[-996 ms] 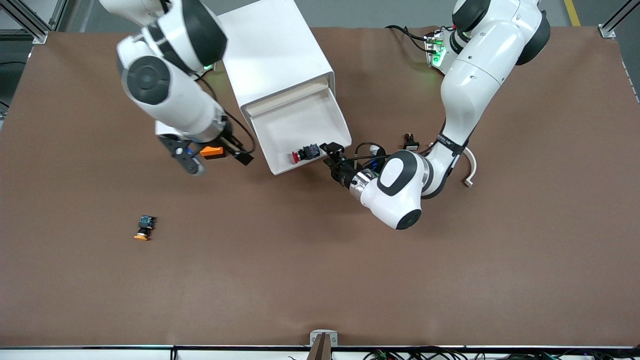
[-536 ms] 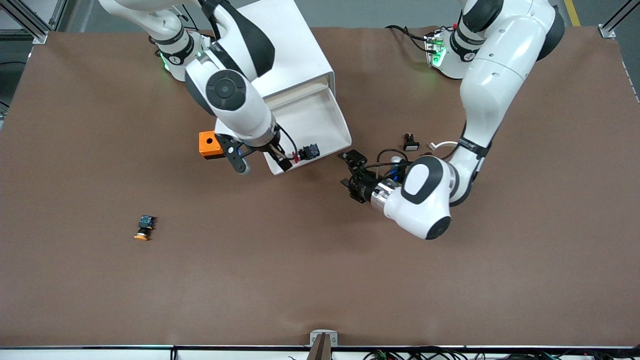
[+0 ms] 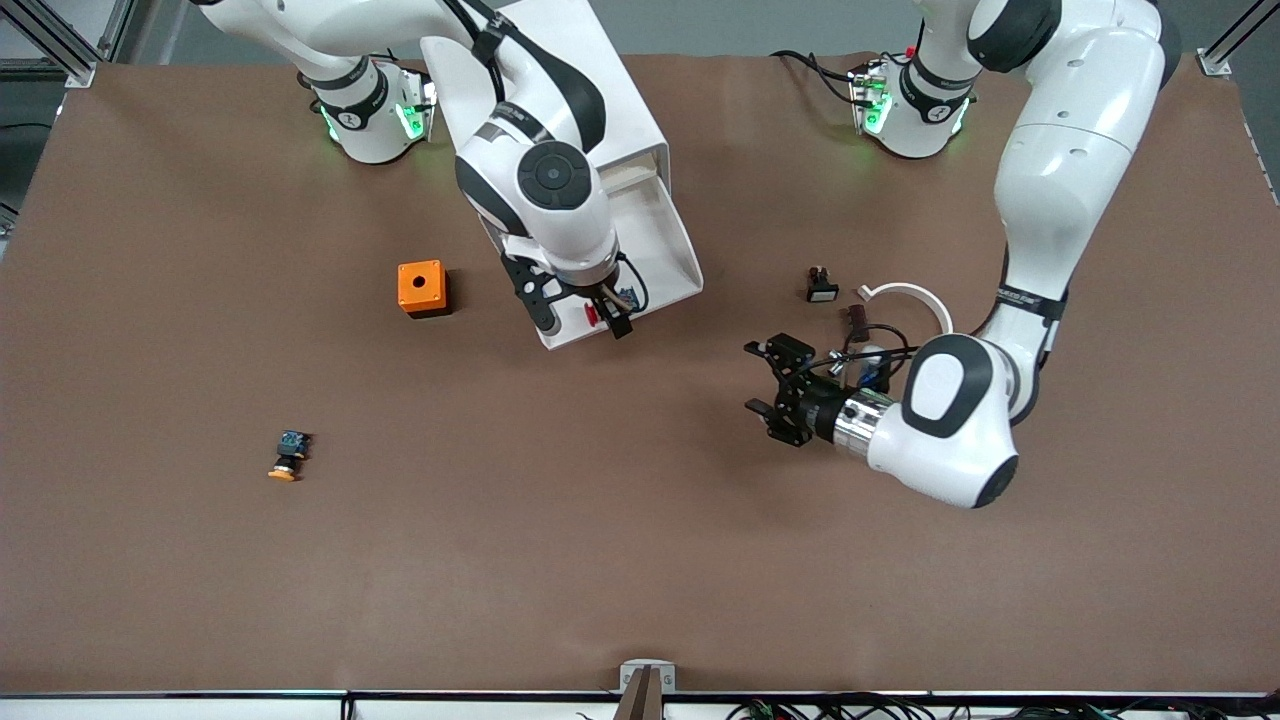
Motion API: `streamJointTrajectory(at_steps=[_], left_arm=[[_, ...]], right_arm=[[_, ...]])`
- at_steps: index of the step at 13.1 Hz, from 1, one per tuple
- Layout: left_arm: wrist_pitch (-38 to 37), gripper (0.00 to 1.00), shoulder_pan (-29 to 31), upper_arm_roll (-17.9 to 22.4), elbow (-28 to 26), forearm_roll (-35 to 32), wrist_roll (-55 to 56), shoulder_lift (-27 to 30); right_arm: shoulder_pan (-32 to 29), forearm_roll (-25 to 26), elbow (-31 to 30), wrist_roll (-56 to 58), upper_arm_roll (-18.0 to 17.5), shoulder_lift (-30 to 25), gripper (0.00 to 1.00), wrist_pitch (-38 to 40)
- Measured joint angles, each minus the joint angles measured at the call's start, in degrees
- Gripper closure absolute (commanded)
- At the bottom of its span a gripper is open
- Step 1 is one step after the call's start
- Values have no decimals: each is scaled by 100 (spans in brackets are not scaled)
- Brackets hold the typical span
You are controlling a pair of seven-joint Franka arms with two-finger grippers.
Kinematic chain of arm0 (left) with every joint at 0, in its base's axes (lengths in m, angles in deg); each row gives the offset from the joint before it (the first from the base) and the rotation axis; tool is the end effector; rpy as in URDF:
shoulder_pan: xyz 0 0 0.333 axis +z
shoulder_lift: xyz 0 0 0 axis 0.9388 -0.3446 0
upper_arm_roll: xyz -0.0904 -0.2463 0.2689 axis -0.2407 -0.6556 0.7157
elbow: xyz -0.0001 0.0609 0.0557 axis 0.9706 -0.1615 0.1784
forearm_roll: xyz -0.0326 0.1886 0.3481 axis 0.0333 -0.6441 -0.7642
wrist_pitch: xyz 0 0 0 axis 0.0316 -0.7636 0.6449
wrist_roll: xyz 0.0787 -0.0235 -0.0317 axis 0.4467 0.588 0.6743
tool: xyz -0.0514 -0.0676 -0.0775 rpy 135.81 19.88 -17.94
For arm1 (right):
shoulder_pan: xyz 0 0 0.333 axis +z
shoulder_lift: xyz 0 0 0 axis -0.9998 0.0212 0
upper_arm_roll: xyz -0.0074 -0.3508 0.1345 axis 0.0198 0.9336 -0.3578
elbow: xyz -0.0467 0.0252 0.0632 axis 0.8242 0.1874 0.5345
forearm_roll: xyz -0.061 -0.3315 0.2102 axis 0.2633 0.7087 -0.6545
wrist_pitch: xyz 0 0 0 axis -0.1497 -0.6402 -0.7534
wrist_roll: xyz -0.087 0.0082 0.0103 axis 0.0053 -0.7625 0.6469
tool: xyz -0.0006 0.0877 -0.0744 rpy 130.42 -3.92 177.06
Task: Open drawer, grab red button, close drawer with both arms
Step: 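Lift the red button out with the right gripper while the left gripper withdraws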
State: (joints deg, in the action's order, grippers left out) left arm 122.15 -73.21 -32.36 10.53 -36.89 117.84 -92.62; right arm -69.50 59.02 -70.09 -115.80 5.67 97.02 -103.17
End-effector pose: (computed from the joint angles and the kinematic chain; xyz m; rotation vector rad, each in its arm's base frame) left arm 0.7070 -0.2693 0.3084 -1.5816 -2.2341 1.4318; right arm 0.5023 0.4796 0.3911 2.6915 -1.6080 -0.1463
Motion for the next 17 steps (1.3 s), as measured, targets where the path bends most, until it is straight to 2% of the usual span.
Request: streamJointTrajectory(at_steps=[3, 4, 7, 9, 12, 14, 17], left_arm=[[-4, 1, 364, 6, 73, -59, -779, 25], [-4, 1, 432, 27, 75, -92, -1002, 25], [-3, 1, 456, 85, 107, -526, -1735, 41], [0, 1, 447, 84, 130, -977, -2225, 121], [165, 1, 379, 64, 195, -1739, -3065, 227], [184, 1, 346, 55, 251, -1958, -3707, 281], [347, 1, 271, 55, 254, -2400, -5052, 322]], right_arm=[[87, 19, 0, -217, -11, 103, 15, -181], [103, 20, 0, -232, -12, 121, 24, -201], [110, 20, 6, -234, -14, 124, 60, -207], [110, 21, 23, -234, -24, 124, 76, -207], [97, 23, 69, -184, -35, 123, 86, -207], [48, 29, 118, -3, -96, 119, 92, -207], [-286, 42, 231, 573, -411, 105, 92, -63]])
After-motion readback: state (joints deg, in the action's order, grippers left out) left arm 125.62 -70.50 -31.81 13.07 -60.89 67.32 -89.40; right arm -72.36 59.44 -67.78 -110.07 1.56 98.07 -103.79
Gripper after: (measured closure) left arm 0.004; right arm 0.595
